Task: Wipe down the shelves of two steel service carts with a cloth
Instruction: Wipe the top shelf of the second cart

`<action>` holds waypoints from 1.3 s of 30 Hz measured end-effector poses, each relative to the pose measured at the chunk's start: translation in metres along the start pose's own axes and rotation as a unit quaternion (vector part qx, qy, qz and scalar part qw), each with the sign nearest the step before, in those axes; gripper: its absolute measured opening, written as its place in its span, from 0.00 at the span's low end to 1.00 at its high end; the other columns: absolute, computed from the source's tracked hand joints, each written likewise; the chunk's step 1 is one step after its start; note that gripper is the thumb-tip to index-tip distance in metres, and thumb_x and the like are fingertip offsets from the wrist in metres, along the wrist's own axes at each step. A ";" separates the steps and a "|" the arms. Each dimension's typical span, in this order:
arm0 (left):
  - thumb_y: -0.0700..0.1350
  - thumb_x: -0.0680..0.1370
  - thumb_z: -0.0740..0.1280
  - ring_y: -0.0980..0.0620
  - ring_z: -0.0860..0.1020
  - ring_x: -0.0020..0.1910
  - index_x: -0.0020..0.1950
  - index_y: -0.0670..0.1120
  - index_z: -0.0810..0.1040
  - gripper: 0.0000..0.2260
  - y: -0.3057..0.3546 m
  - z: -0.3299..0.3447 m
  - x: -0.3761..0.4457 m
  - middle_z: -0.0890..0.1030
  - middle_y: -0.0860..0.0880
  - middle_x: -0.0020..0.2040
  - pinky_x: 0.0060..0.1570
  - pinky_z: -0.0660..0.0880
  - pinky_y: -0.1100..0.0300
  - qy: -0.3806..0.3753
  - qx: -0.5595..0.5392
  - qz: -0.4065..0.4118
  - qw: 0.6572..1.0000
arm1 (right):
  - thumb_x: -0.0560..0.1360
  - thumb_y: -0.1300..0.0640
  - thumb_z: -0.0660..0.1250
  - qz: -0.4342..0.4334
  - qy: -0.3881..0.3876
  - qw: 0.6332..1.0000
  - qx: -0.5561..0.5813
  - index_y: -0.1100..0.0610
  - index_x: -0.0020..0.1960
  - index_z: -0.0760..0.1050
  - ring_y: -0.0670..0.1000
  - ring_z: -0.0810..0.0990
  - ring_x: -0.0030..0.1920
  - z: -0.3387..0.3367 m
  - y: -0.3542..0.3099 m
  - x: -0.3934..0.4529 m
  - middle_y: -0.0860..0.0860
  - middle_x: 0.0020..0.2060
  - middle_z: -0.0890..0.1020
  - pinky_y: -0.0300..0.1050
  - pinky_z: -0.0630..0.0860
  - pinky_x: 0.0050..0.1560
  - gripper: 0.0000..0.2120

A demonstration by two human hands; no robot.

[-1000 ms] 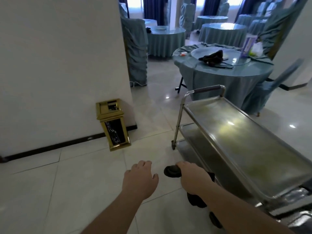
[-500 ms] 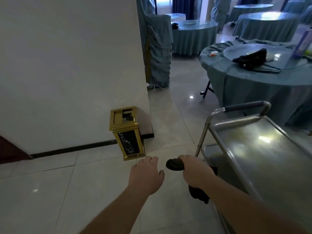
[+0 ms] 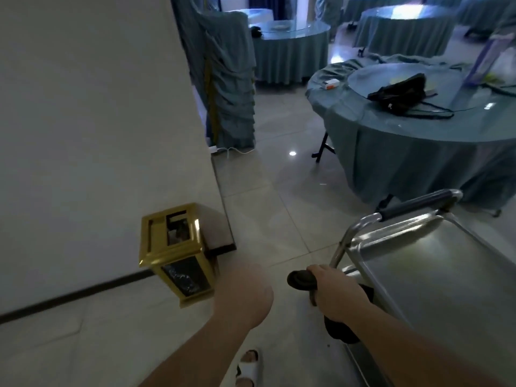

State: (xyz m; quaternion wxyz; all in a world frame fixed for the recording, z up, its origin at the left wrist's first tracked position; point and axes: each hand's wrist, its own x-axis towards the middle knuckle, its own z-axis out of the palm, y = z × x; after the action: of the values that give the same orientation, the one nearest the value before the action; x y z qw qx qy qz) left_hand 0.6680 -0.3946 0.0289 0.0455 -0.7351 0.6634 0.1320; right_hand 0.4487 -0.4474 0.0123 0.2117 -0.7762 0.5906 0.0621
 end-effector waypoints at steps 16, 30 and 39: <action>0.62 0.82 0.56 0.47 0.72 0.70 0.77 0.53 0.67 0.25 0.114 -0.025 0.240 0.73 0.51 0.73 0.66 0.69 0.49 -0.059 0.108 0.315 0.941 | 0.80 0.60 0.60 0.361 0.042 0.907 0.213 0.48 0.63 0.73 0.53 0.79 0.52 -0.024 0.121 0.051 0.50 0.56 0.79 0.52 0.79 0.55 0.14; 0.59 0.84 0.56 0.50 0.70 0.73 0.82 0.55 0.63 0.26 0.288 -0.011 0.324 0.71 0.53 0.76 0.72 0.69 0.50 -0.096 0.109 0.469 0.871 | 0.81 0.61 0.59 0.463 0.153 0.786 0.379 0.47 0.74 0.71 0.56 0.77 0.62 -0.023 0.237 0.063 0.52 0.67 0.78 0.52 0.76 0.59 0.23; 0.51 0.87 0.55 0.48 0.62 0.81 0.85 0.49 0.59 0.25 0.402 0.032 0.402 0.63 0.48 0.83 0.81 0.60 0.47 -0.081 -0.012 0.565 0.821 | 0.77 0.63 0.63 0.528 0.261 0.729 0.349 0.53 0.82 0.64 0.55 0.67 0.76 0.004 0.239 0.137 0.51 0.79 0.69 0.54 0.65 0.77 0.33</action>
State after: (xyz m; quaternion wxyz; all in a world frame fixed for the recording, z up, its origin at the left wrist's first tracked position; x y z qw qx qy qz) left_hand 0.3004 -0.8202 -0.0606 0.0077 -0.2190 0.9545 0.2020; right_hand 0.2642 -0.6190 -0.0995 0.2382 -0.1970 0.9172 -0.2516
